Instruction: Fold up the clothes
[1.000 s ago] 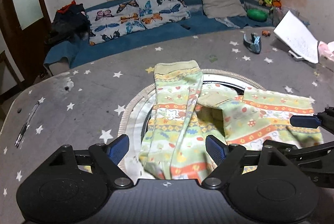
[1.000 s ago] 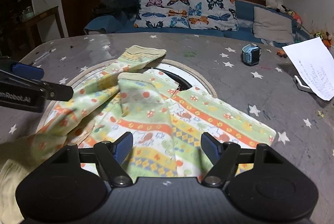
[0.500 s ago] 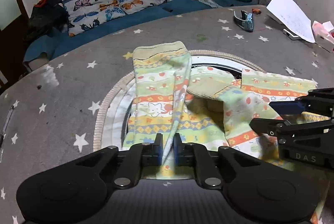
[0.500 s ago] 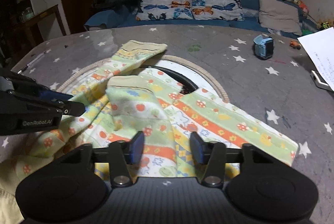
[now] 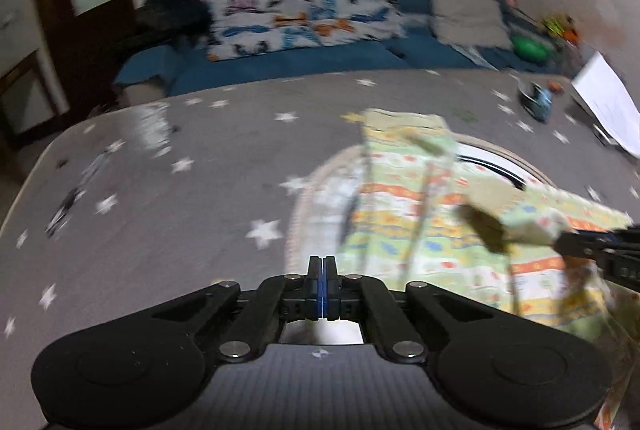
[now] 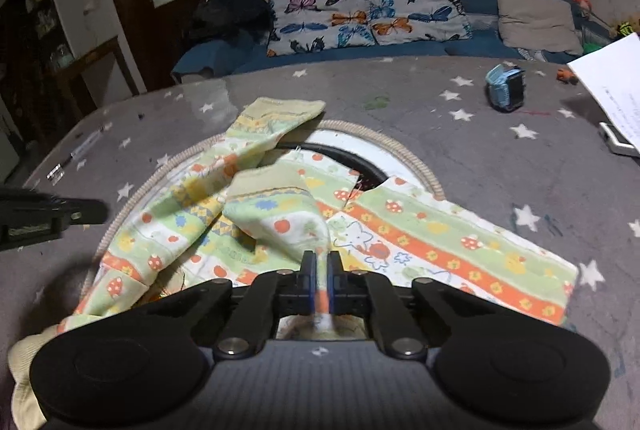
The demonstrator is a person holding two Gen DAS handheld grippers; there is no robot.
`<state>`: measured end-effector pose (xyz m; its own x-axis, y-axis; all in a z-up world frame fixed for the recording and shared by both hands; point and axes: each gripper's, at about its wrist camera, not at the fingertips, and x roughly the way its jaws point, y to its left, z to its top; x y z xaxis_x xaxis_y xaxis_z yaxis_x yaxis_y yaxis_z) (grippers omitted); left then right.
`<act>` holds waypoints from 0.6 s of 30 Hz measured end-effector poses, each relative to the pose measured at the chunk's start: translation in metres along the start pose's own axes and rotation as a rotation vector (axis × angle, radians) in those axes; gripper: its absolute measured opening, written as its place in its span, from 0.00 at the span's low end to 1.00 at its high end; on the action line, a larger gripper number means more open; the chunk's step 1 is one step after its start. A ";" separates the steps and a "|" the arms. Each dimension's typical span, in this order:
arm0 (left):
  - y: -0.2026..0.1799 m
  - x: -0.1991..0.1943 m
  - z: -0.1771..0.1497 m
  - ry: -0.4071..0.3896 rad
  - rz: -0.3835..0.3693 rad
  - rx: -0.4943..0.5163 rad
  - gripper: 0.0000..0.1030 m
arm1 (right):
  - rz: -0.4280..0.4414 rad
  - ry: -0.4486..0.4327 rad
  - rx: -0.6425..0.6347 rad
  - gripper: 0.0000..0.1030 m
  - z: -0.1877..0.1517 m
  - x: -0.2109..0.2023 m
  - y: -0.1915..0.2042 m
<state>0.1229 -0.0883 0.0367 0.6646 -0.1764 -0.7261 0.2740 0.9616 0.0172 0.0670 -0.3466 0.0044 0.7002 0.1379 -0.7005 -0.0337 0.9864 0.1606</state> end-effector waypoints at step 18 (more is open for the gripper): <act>-0.075 0.050 0.010 0.050 -0.050 0.264 0.06 | -0.010 -0.004 0.015 0.04 -0.002 -0.004 -0.009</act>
<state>0.1426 -0.1716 0.0056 0.6121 -0.2053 -0.7637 0.4817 0.8626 0.1543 0.0633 -0.3559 0.0040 0.7030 0.1273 -0.6997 -0.0153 0.9863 0.1640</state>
